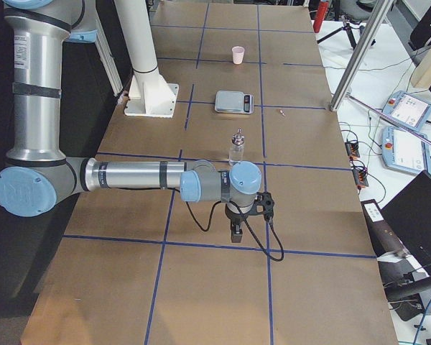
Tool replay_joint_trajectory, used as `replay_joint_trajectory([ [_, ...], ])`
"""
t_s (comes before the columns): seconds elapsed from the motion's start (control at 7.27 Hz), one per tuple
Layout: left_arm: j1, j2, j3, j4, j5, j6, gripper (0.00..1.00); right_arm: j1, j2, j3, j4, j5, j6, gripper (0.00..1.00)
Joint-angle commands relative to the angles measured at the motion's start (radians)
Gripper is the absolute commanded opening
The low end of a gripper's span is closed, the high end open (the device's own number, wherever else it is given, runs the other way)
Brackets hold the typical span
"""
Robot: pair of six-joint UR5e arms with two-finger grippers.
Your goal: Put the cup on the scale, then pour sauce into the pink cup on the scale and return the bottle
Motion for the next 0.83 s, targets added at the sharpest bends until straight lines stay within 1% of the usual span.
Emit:
replay_joint_trajectory([
  [0.0, 0.0, -0.04, 0.02, 0.002, 0.003, 0.001, 1.0, 0.02, -0.001, 0.009, -0.001, 0.001, -0.003, 1.0],
  [0.14, 0.0, -0.075, 0.051, -0.004, 0.012, 0.001, 1.0, 0.02, -0.006, 0.018, 0.005, 0.001, -0.003, 1.0],
  [0.28, 0.0, -0.087, 0.062, -0.006, 0.024, -0.005, 1.0, 0.02, -0.009, 0.023, 0.009, 0.001, -0.001, 1.0],
  [0.55, 0.001, -0.086, 0.057, -0.036, 0.001, -0.004, 1.0, 0.019, -0.007, 0.023, 0.011, 0.001, -0.001, 1.0],
  [0.69, 0.007, -0.086, 0.047, -0.085, -0.11, -0.008, 1.0, 0.02, -0.01, 0.03, 0.013, 0.006, -0.001, 1.0],
])
